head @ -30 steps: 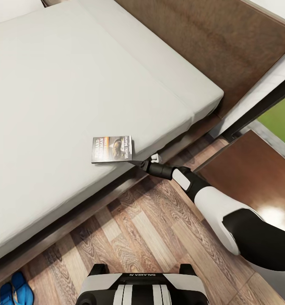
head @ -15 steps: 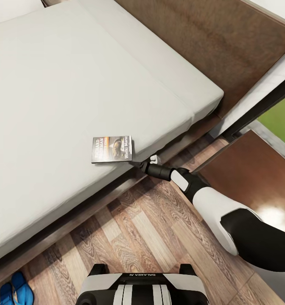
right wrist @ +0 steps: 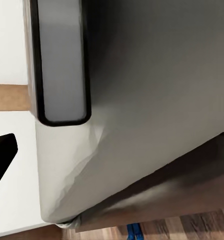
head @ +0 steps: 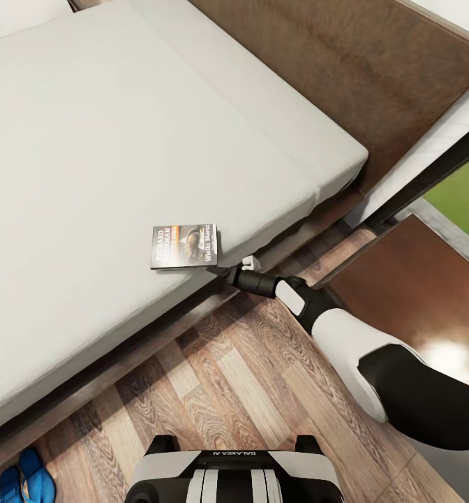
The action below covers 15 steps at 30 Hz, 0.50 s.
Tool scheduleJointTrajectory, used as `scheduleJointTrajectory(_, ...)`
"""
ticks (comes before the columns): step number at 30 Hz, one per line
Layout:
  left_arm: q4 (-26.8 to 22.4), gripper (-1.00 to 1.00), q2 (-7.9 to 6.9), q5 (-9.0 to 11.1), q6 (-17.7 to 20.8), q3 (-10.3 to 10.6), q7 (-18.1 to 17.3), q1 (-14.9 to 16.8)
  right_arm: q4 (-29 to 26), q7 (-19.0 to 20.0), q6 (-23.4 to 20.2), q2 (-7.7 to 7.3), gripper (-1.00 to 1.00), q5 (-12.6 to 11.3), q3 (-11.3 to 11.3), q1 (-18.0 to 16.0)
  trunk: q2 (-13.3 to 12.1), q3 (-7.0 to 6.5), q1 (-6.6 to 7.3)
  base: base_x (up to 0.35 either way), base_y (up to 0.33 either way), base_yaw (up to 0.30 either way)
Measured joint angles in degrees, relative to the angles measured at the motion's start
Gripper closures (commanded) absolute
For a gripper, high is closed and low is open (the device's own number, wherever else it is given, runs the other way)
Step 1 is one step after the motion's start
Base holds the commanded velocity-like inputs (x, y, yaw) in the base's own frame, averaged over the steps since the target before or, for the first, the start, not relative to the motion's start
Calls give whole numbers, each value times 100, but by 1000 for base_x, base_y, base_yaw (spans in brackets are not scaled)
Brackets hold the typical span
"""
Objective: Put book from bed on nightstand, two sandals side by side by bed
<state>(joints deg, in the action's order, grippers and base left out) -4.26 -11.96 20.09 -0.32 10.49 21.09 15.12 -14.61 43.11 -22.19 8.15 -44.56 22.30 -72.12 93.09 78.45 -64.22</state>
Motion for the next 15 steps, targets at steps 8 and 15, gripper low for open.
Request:
scheduleJointTrajectory(8,4,-100,2,-1,0,1,0,0,-25,-12,-26,35,-100,3,1,-5,0,0,0,0,0,0)
scheduleJointTrajectory(15,0,-100,2,-2,0,1,0,0,-36,-14,-34,67,-100,3,1,-23,0,0,0,0,0,0)
